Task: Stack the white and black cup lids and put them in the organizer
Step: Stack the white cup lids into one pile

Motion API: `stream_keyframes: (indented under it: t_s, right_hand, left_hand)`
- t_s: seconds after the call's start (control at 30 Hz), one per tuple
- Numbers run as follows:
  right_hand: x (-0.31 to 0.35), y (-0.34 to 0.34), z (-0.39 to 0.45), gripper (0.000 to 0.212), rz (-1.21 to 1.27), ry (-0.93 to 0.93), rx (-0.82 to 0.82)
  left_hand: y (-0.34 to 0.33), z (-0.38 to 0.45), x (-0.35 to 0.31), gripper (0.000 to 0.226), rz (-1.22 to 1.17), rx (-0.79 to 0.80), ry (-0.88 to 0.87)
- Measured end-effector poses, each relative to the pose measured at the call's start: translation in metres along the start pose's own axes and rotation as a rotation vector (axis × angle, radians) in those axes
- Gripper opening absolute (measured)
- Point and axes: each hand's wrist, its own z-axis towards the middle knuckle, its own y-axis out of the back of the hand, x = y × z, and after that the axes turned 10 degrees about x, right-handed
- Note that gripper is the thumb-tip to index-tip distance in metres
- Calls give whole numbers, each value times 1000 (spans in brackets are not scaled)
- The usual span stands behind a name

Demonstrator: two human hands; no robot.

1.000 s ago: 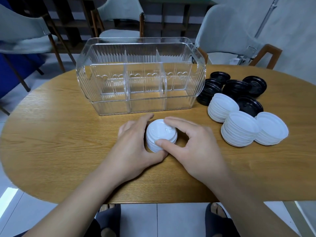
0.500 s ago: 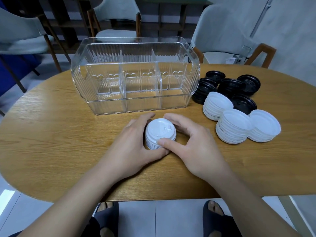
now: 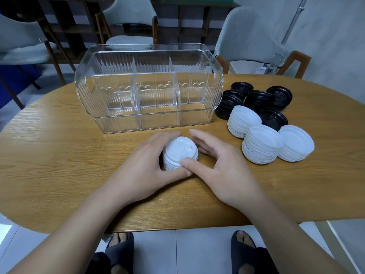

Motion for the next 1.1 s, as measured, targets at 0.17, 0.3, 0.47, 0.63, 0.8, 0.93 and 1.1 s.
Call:
stream_keyframes:
  t_s: [0.17,0.3,0.47,0.63,0.8,0.93,1.1]
  right_hand:
    - [4,16,-14,49,-168,106,-178]
    - [-4,35,-25,38,-406,181,-328]
    - [-25,62,-31,36,-719,65,-534]
    - [-36,79,-37,36,-792,-82,-570]
    - [-43,79,-38,20,-762,-82,-547]
    - [-43,76,-35,14,-778,-70,-542]
    - [-36,74,-32,15,-709,-63,-548]
  left_hand:
    - [-8,10,-13,86,-7,-23,-32]
    - [-23,19,-26,84,-29,-32,-40]
    - [-37,28,-38,76,-43,-61,-44]
    - [-42,30,-37,78,-71,-72,-44]
    - [-44,31,-35,79,-81,-112,-32]
    - [-42,30,-34,78,-91,-109,-30]
    - [-41,29,-33,79,-97,-102,-40]
